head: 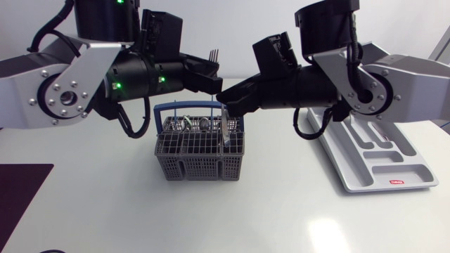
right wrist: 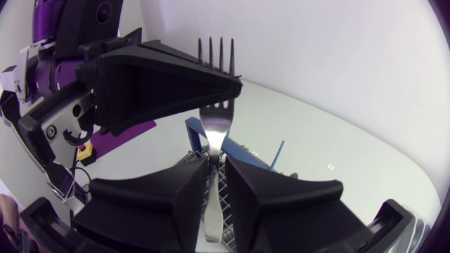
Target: Unload the cutlery basket into the drawer organizer.
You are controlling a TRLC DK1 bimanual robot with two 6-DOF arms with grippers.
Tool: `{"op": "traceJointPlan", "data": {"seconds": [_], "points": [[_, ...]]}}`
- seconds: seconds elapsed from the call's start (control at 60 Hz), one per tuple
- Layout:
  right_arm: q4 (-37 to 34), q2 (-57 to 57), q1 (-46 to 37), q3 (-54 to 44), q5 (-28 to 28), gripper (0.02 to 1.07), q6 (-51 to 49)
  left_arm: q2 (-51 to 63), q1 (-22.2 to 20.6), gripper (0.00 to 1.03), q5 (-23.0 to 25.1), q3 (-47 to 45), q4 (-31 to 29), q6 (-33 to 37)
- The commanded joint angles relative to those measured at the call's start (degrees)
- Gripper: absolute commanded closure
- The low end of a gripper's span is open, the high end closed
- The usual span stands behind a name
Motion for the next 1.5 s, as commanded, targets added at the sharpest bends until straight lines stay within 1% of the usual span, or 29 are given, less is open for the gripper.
{"op": "traceJointPlan", "data": {"seconds": [0.0, 0.35, 0.5, 0.567, 0.583, 0.617, 0.667, 0.7, 0.75, 0.783, 0.833, 0.867, 0.883, 0.917, 0.95, 1.0, 1.067, 1.183, 1.317, 1.483], "points": [[0.57, 1.58, 0.54, 0.25, -0.24, 0.93, -0.87, 0.34, 0.4, 0.95, 0.49, 2.61, 0.08, -1.27], [1.62, 0.97, 1.33, -0.98, -0.24, 1.0, -1.31, 0.34, 0.4, 0.94, 0.49, 2.79, 0.08, -1.36], [1.53, 0.7, 1.33, -1.33, -0.42, 1.0, -1.49, 0.34, 0.4, 0.92, 0.49, 2.79, 0.34, -1.36], [1.53, 0.7, 1.33, -1.42, -0.42, 1.0, -1.4, 0.34, 0.4, 0.8, 0.49, 2.79, 0.43, -1.36], [1.45, 0.7, 1.33, -1.51, -0.42, 1.0, -1.4, 0.25, 0.32, 0.74, 0.49, 2.7, 0.51, -1.36], [1.36, 0.62, 1.33, -1.6, -0.42, 1.0, -1.4, 0.16, 0.23, 0.67, 0.49, 2.61, 0.69, -1.36], [1.27, 0.62, 1.33, -1.6, -0.5, 1.0, -1.49, -0.28, -0.04, 0.52, 0.49, 2.52, 1.13, -1.27], [1.09, 0.62, 1.33, -1.6, -0.5, 1.0, -1.4, -0.54, -0.12, 0.46, 0.4, 2.43, 1.39, -1.27], [1.01, 0.53, 1.33, -1.77, -0.5, 1.0, -1.4, -0.89, -0.12, 0.4, 0.4, 2.43, 2.01, -1.27], [0.74, 0.53, 1.41, -1.95, -0.59, 1.0, -1.4, -1.33, -0.3, 0.33, 0.31, 2.52, 2.45, -1.27], [0.48, 0.53, 1.5, -2.3, -0.59, 1.0, -1.4, -1.77, -0.39, 0.28, 0.05, 2.79, 2.8, -1.1], [0.21, 0.26, 1.5, -2.65, -0.5, 1.0, -1.4, -2.12, -0.48, 0.19, -0.3, 3.05, 2.98, -0.92], [0.21, 0.18, 1.5, -2.74, -0.5, 1.0, -1.4, -2.21, -0.48, 0.17, -0.3, 3.23, 2.98, -0.83], [-0.58, -0.26, 1.5, -3.09, -0.33, 1.0, -1.57, -2.56, -0.48, 0.1, -0.74, 3.84, 2.89, -0.74], [-1.02, -0.62, 1.41, -3.36, -0.24, 1.0, -1.57, -2.83, -0.48, 0.07, -0.74, 4.1, 2.89, -0.74], [-2.07, -1.41, 1.06, -3.71, -0.07, 1.0, -1.66, -3.09, -0.39, 0.05, -0.83, 4.72, 2.62, -0.66], [-3.56, -2.37, 0.54, -4.06, 0.29, 1.0, -2.19, -3.44, -0.12, 0.05, -1.01, 5.42, 1.92, -0.48], [-6.47, -5.1, -1.75, -5.11, 0.99, 1.0, -2.8, -4.14, 0.93, 0.05, -1.8, 7.36, -1.07, 0.49], [-9.19, -8.35, -5.27, -6.7, 1.17, 1.0, -3.86, -4.76, 3.57, 0.05, -2.06, 9.91, -5.9, 1.89], [-14.73, -12.48, -11.95, -7.22, 0.64, 1.0, -7.02, -4.58, 6.64, 0.05, -2.41, 11.4, -11.88, 4.62]]}}
